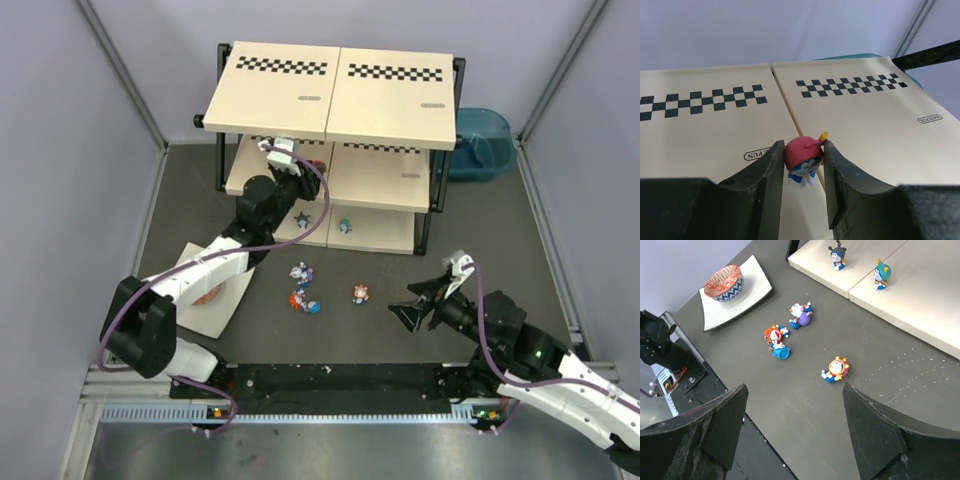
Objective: Place and organize the plastic toys onto the shelf
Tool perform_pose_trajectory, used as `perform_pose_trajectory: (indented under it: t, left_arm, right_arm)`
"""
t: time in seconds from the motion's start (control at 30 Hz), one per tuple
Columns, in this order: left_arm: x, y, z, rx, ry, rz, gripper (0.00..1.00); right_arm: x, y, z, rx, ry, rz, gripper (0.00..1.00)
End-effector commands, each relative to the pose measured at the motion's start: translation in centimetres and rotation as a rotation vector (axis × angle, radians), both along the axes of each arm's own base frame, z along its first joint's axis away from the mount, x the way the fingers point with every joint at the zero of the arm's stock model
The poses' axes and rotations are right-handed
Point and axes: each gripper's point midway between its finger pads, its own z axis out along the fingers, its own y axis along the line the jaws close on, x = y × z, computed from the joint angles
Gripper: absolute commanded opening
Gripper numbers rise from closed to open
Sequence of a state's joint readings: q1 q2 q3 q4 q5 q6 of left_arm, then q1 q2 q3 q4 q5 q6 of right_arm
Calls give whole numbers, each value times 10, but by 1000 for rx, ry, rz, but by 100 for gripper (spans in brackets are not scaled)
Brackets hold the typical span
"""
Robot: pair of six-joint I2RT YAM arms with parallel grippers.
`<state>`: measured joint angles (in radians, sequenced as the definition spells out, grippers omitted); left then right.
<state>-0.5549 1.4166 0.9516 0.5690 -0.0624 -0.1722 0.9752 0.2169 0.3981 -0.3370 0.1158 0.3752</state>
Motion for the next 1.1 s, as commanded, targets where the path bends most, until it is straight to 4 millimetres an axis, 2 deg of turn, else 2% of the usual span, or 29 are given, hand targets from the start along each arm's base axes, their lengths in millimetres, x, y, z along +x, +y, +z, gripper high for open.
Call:
perform_pose_trajectory:
  t: [0.0,0.53,0.77,0.93,1.07]
  left_arm:
    - [6,-8,28,-45,-72,-25,0]
    - [7,-9,11,-8,-47,-26,0]
    - [1,-3,13,-11,-47,-20,0]
    - [-4,-2,5,-6,-29,-24,0]
    - [-11,1,9,-14,-36,-27,0]
  right_arm:
    - [2,2,5,14,-28,-3,78]
    - [2,3,6,16,-32,0,78]
    - [2,3,5,14,-32,1,79]
    - [2,4,4,17,-29,5,79]
    - [1,4,3,16,-28,6,79]
